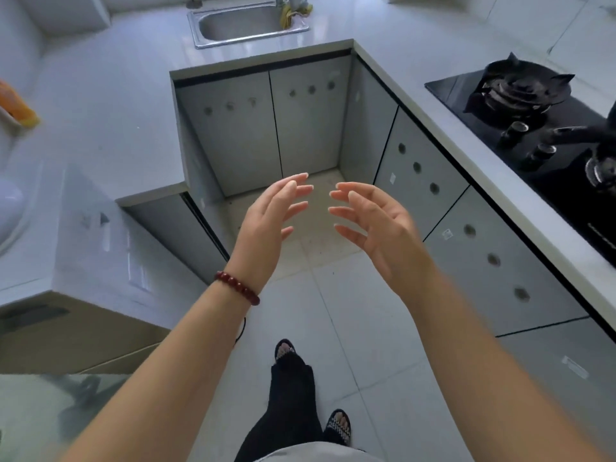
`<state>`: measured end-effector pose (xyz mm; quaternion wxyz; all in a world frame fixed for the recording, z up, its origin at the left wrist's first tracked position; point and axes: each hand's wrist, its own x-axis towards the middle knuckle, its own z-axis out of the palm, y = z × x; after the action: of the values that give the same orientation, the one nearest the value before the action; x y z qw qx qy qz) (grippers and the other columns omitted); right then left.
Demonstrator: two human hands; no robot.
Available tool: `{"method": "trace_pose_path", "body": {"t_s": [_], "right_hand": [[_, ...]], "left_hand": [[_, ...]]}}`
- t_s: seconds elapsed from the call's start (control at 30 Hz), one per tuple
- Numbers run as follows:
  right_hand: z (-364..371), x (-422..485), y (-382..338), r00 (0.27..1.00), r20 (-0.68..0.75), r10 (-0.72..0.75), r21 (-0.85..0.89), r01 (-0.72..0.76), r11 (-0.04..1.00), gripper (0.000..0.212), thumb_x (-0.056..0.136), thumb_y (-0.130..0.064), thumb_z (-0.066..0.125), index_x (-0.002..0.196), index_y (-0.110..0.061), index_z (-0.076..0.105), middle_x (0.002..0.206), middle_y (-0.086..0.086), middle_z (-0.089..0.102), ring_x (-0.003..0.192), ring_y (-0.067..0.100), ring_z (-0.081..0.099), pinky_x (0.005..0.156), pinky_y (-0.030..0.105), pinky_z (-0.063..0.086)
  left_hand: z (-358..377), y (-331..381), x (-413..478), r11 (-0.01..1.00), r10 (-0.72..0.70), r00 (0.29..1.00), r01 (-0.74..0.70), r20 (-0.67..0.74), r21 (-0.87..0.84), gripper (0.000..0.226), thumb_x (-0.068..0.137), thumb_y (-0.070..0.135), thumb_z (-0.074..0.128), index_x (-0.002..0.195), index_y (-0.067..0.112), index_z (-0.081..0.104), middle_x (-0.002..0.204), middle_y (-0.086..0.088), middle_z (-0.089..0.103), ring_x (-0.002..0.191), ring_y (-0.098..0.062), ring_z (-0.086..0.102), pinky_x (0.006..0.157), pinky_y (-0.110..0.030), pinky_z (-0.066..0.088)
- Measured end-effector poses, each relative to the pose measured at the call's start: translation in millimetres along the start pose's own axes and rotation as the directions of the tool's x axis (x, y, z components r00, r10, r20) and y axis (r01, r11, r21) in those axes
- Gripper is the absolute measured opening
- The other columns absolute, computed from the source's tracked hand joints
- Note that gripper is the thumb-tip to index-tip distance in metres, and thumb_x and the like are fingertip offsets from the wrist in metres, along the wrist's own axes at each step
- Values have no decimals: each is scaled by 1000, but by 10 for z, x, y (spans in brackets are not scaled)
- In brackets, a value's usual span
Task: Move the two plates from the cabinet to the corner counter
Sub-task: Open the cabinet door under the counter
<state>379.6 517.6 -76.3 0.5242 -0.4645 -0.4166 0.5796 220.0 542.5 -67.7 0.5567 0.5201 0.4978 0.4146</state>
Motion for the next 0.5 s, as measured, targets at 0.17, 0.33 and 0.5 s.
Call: {"method": "trace_pose_path", "body": {"t_s": [0.17,0.33,0.5], "right_hand": [[2,733,-88,1000,-28,3,-14,-4,1000,27,74,-42,66,98,-30,70,111,0,67,103,16,64,94,38,50],[1,1443,-212,998,-69,-15,-3,14,1000,24,76,-39,65,97,-28,70,108,-1,68,100,15,64,93,38,50],[-59,2011,-291,995,-102,-6,9,7,1000,21,80,-34,63,98,-27,70,109,0,69,101,16,64,95,40,49]], "left_hand": [[-89,75,787,1000,1,999,0,35,-23,45,82,52,38,117,35,60,117,13,66,109,-8,60,95,-40,44],[-203,212,1534,999,8,997,-6,71,-38,40,82,51,39,112,38,61,113,15,67,107,-8,61,92,-38,44],[-243,289,2144,1000,-4,995,6,97,-26,41,82,52,39,113,37,61,114,14,68,107,-8,61,96,-41,44]]}}
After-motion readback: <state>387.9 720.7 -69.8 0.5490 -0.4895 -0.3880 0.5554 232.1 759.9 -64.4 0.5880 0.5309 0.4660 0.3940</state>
